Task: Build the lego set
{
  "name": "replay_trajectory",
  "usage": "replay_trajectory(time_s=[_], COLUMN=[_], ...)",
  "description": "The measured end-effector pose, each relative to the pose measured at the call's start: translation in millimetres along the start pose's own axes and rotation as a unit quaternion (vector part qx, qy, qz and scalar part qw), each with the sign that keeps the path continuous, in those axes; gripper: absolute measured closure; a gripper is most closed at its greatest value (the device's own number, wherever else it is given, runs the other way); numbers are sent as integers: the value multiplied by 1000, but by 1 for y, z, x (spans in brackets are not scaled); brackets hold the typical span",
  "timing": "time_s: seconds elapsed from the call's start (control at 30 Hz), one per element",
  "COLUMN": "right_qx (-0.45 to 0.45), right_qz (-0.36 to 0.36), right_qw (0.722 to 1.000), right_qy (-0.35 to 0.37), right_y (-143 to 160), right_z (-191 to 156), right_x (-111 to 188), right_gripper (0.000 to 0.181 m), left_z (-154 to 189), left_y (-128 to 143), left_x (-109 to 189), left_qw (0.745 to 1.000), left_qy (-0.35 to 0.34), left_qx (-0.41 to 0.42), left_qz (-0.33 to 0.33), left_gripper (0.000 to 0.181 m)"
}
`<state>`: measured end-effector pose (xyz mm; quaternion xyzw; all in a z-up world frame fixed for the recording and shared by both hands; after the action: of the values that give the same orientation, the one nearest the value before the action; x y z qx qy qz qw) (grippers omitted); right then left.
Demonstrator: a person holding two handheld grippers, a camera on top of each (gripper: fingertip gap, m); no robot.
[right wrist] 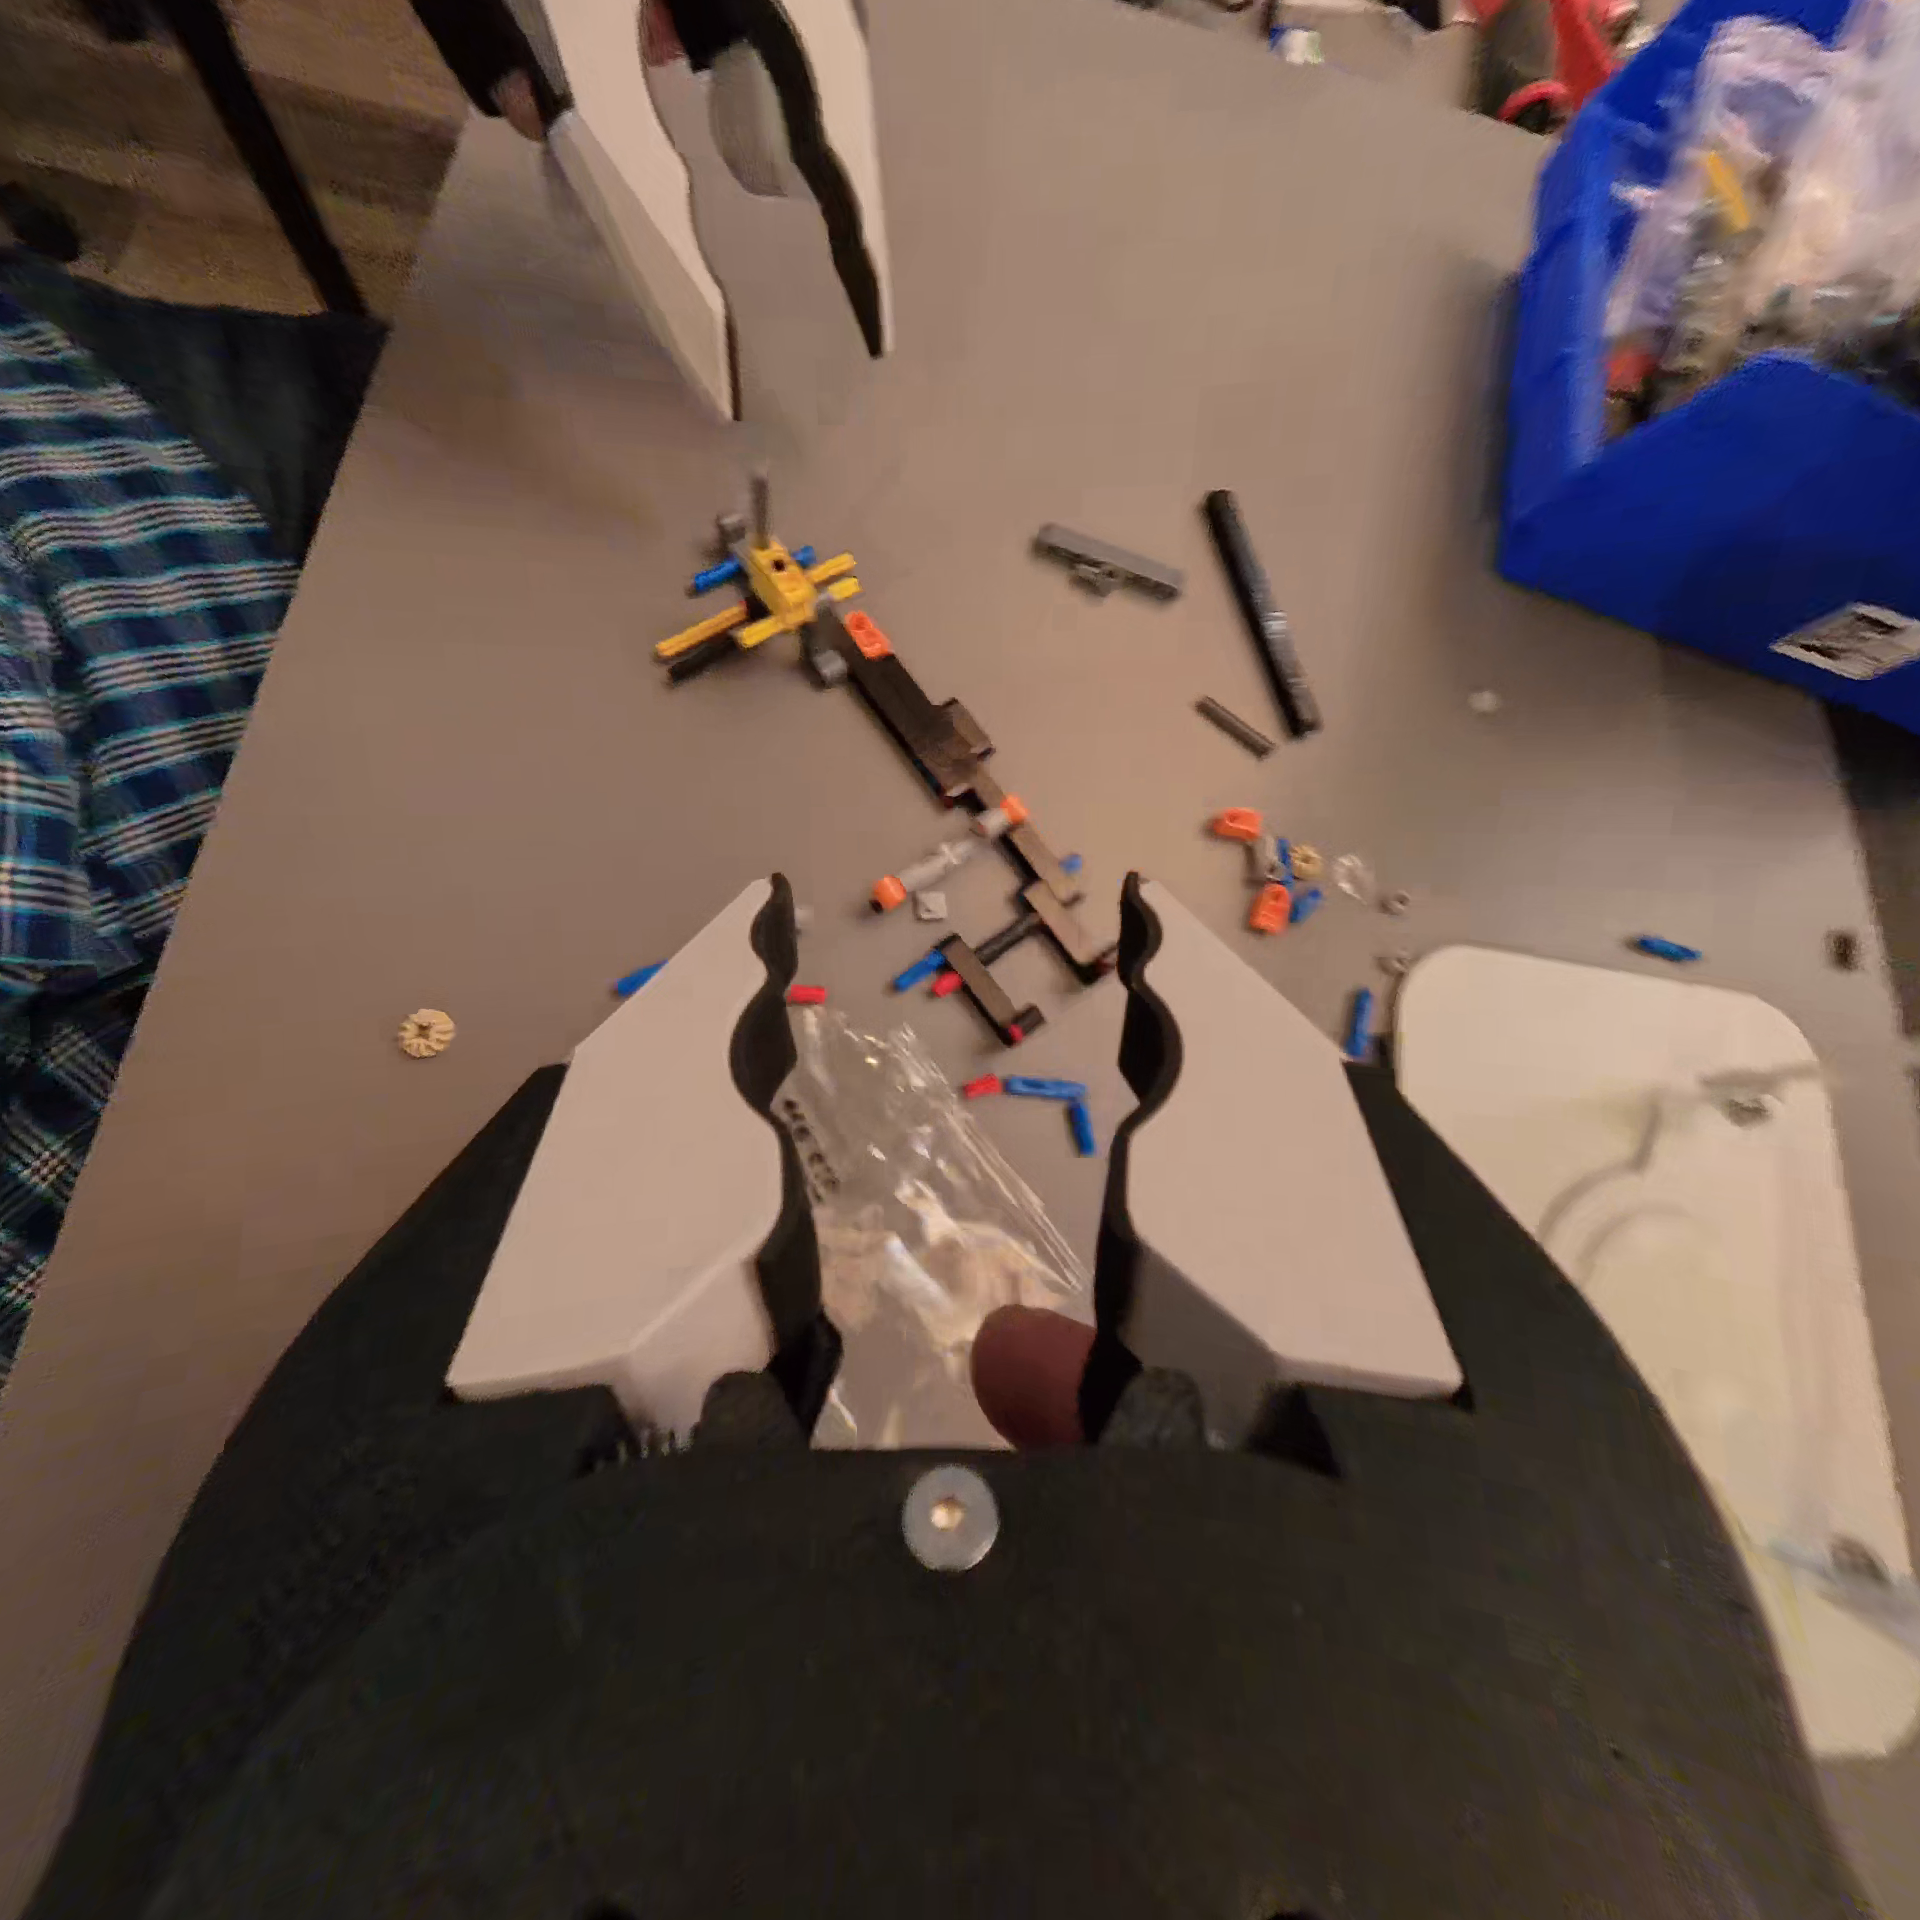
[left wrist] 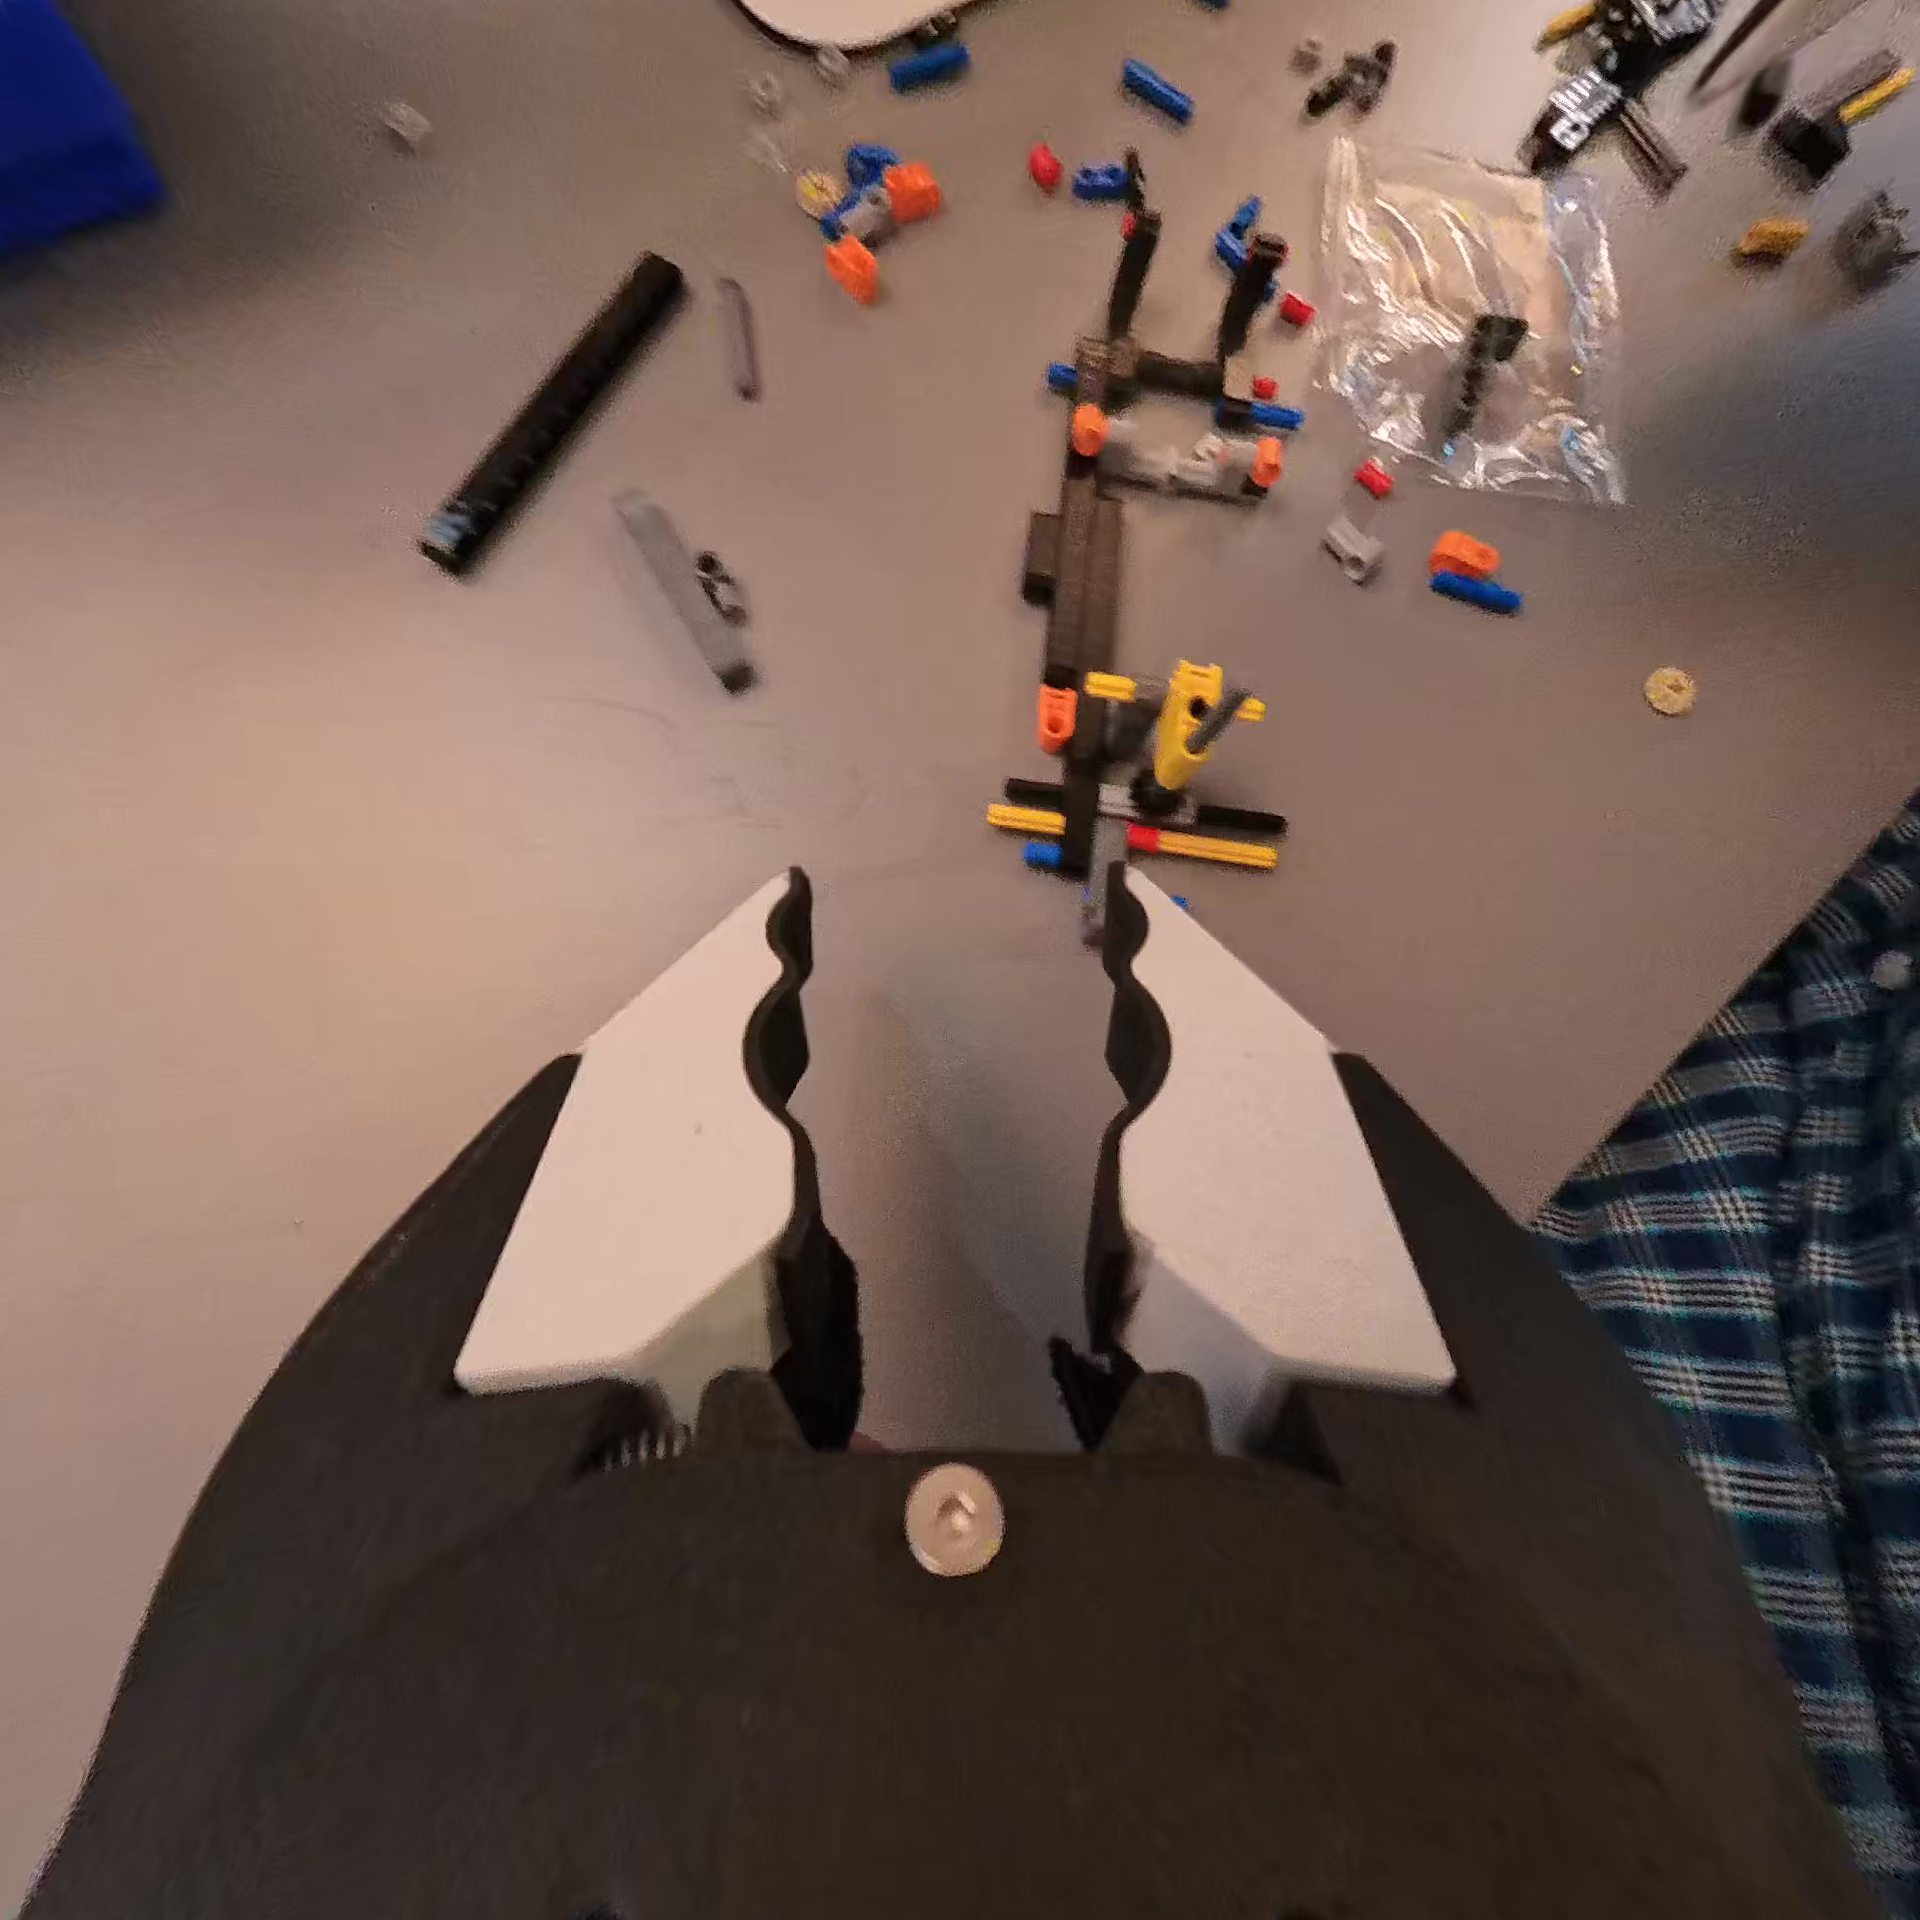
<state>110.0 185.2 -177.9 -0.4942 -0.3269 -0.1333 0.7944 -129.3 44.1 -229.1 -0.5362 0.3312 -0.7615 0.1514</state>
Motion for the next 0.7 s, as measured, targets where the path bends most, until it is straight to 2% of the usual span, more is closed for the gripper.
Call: replay_trajectory(time_s=[0.23,0.43,0.57,0.7], right_qx=[-17,-9,5,16], right_qz=[29,-12,-56,-87], right_qw=[980,954,938,927], right_qy=[194,299,343,365], right_y=[-3,2,8,11], right_z=[76,146,190,231], right_x=[89,146,173,192], right_gripper=[110,99,95,93], left_z=[-28,-45,-37,-19], left_y=[-44,-101,-154,-223], left_x=[-17,-36,-41,-33], left_qw=[997,992,979,941], left_qy=[-26,-23,-37,-86], left_qx=[-69,-93,-155,-272], left_qz=[15,76,127,179], left_gripper=[121,114,112,120])
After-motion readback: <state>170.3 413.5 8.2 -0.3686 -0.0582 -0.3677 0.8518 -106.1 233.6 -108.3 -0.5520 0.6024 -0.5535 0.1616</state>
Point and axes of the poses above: each gripper's, where its closed fingertips meet, x back along the fingers, y out of its underside, z = x × y across the jaws, the point moved 8 cm from there along x, back along the fingers, and after that the axes turned 9 degrees about x, right-handed, at the moved point
